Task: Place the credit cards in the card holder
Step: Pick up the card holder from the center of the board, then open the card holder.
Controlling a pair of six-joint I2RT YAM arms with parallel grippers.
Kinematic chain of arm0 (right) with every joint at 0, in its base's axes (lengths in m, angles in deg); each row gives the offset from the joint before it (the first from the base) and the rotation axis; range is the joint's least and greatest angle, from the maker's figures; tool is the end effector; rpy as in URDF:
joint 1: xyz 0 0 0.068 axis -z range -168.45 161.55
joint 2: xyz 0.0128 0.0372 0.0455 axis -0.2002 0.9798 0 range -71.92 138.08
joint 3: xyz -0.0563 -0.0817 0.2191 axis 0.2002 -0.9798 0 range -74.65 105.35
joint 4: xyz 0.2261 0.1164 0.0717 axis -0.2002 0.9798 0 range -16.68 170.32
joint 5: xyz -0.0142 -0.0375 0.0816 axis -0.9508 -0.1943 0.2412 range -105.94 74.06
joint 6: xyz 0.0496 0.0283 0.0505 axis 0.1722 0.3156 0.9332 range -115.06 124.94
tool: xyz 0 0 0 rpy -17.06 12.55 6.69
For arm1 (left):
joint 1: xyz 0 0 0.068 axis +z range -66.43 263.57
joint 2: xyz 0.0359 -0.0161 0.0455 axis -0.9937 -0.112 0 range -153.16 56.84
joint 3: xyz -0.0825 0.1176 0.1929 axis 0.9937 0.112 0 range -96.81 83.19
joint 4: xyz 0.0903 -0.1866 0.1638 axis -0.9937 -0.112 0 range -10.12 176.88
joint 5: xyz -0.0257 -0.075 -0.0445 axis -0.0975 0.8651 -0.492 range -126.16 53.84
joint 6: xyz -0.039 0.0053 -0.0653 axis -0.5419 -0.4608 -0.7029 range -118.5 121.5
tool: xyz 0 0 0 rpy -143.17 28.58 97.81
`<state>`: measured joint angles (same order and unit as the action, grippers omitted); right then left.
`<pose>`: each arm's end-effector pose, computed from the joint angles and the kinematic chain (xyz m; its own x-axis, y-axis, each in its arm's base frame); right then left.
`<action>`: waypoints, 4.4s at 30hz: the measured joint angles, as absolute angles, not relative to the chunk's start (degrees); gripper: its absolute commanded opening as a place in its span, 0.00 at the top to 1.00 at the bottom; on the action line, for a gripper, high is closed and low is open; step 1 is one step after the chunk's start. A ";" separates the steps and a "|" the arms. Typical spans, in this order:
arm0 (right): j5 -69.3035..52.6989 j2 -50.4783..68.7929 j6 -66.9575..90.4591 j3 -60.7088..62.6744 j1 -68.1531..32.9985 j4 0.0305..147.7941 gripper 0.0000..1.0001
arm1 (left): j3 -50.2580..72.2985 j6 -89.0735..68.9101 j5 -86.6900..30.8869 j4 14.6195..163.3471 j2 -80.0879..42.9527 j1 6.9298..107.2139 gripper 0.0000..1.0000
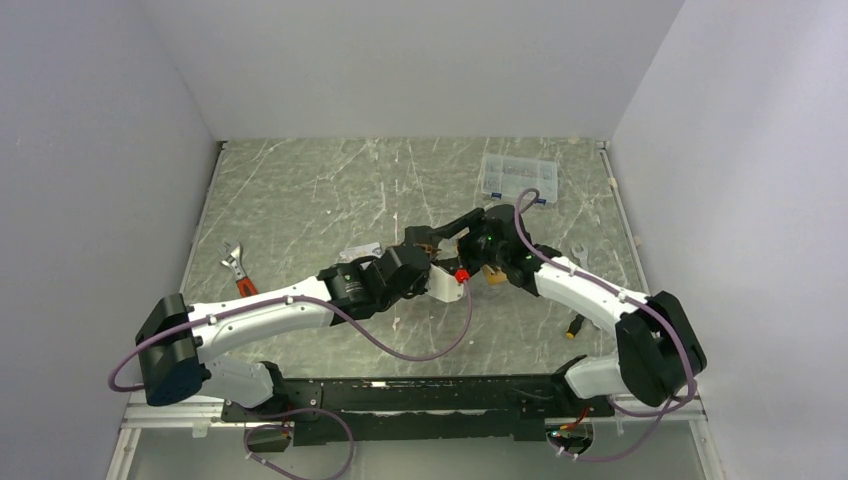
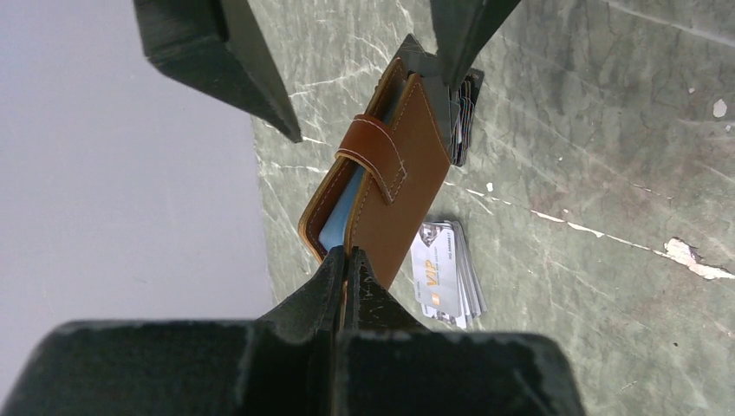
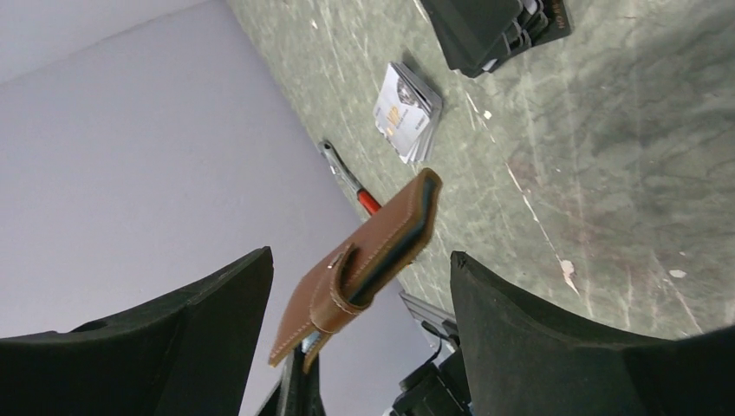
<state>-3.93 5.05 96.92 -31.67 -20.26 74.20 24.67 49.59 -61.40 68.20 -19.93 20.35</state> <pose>0.2646 0.1800 0.1707 -0.6434 0.7512 0.1474 0.5085 0.2755 0.8158 0.1720 -0.2798 0.2376 0.3058 0.8880 -0.3433 0.6383 0.0763 0.7660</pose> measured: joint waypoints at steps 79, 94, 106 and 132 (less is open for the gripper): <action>9.18 0.94 46.72 -29.51 -33.84 45.94 1.00 | 36.30 -34.71 35.56 89.97 -11.39 71.19 0.77; 6.32 -0.59 44.92 -29.90 -31.83 49.81 0.46 | 36.56 -34.16 37.27 89.16 -11.39 72.46 1.00; 20.55 2.79 47.24 -23.84 -24.50 47.91 0.43 | 34.81 -29.55 40.72 83.63 -11.83 72.57 1.00; 20.35 7.06 47.48 -19.60 -26.54 52.48 1.00 | 31.99 -25.55 37.62 79.33 -12.24 72.50 0.31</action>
<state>20.35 7.06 47.48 -19.60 -26.54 52.48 31.99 -25.55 37.62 79.33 -12.24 72.50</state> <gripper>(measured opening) 0.059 0.653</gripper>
